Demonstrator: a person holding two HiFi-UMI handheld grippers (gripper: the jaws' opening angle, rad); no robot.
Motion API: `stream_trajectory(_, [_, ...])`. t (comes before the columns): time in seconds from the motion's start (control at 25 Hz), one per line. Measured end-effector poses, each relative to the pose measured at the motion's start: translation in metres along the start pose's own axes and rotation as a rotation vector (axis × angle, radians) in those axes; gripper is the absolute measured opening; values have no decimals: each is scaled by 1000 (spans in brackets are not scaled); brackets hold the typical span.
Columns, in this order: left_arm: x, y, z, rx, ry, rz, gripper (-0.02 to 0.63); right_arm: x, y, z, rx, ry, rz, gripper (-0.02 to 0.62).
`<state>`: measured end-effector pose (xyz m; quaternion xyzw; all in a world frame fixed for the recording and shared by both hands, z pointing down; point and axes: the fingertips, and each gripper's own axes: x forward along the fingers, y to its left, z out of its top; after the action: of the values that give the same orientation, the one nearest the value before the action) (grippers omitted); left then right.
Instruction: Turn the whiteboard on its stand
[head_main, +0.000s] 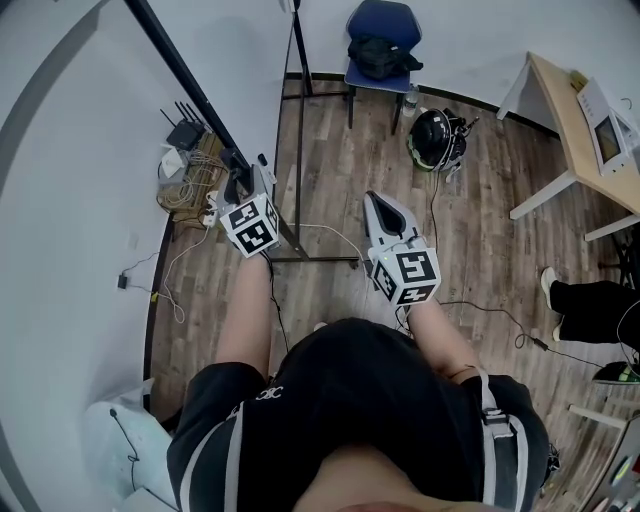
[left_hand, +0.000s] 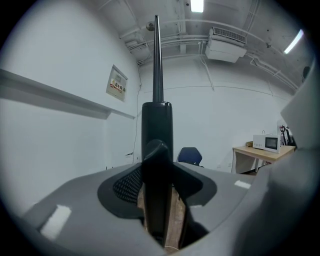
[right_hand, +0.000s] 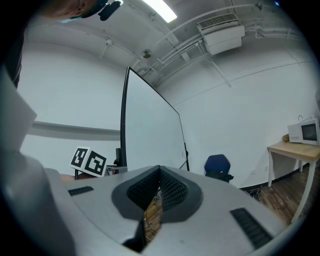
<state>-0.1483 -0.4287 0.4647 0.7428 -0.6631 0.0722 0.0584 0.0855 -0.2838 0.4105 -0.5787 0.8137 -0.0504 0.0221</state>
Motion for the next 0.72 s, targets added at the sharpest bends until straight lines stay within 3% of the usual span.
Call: stream_trajectory(0.72, [-11, -1, -2, -2, 5, -6, 187, -5, 3, -4, 3, 12, 4, 5])
